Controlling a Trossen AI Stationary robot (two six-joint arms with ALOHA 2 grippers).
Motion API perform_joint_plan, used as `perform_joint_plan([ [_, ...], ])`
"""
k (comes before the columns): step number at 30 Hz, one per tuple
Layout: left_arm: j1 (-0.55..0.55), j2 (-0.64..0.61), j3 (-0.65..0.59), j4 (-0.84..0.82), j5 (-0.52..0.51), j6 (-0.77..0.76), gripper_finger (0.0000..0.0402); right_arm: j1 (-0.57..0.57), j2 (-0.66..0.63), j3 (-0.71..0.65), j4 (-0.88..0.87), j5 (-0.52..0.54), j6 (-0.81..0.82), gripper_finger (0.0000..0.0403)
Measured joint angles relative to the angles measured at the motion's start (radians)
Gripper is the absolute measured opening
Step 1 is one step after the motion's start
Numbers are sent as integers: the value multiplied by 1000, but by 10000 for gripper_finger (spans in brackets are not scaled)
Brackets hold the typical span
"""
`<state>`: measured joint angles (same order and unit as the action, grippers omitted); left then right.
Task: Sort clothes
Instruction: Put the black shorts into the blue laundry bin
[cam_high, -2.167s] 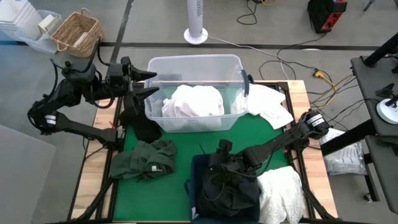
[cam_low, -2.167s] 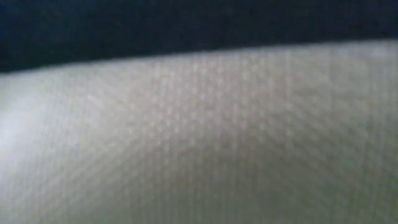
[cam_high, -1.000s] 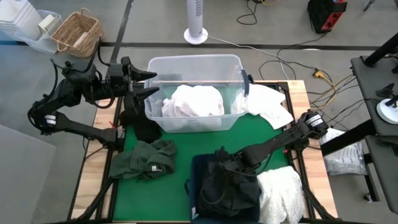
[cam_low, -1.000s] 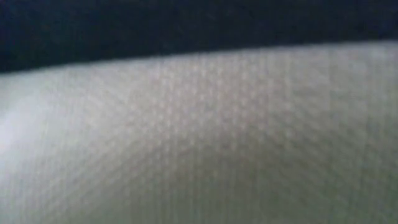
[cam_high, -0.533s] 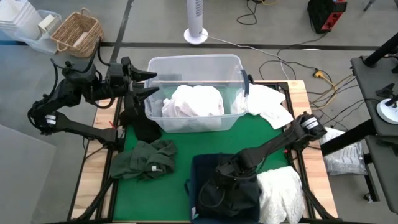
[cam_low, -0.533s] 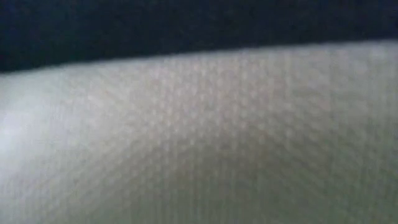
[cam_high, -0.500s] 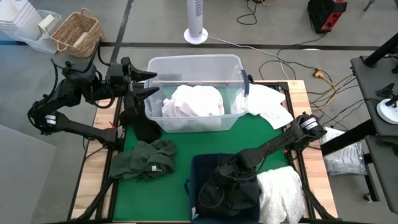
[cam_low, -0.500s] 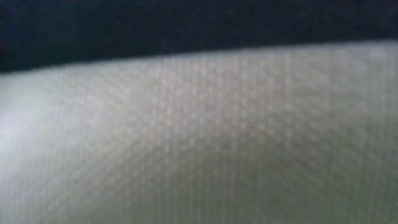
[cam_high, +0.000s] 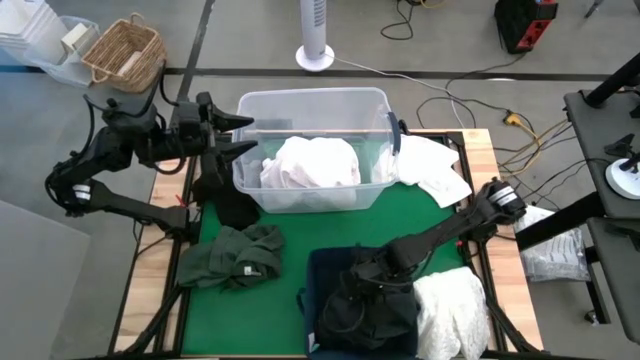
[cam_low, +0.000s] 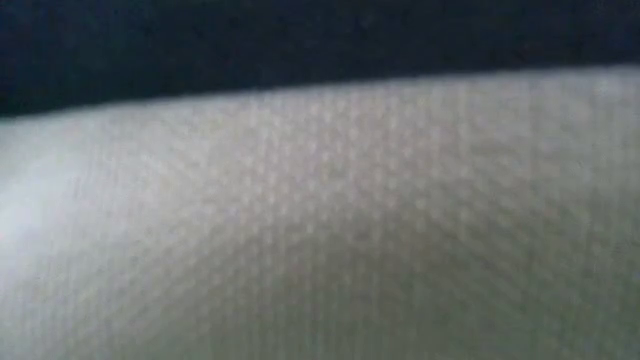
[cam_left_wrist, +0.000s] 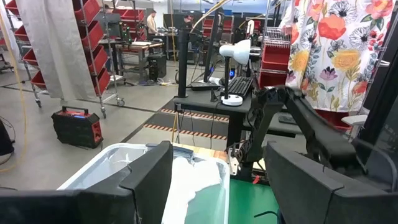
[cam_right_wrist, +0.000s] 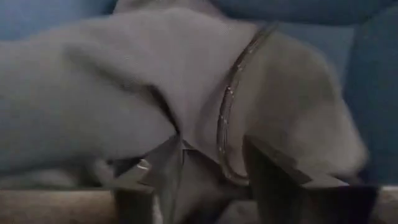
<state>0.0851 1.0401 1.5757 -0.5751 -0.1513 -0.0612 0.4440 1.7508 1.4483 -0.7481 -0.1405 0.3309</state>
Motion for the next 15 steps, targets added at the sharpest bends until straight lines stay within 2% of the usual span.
perform_joint_plan([
  [6, 0, 9, 0, -2, 0, 3, 232, 2, -102, 0, -101, 96, 14, 207],
  [15, 0, 20, 0, -2, 0, 14, 232, -4, -234, 0, -361, 250, 39, 204],
])
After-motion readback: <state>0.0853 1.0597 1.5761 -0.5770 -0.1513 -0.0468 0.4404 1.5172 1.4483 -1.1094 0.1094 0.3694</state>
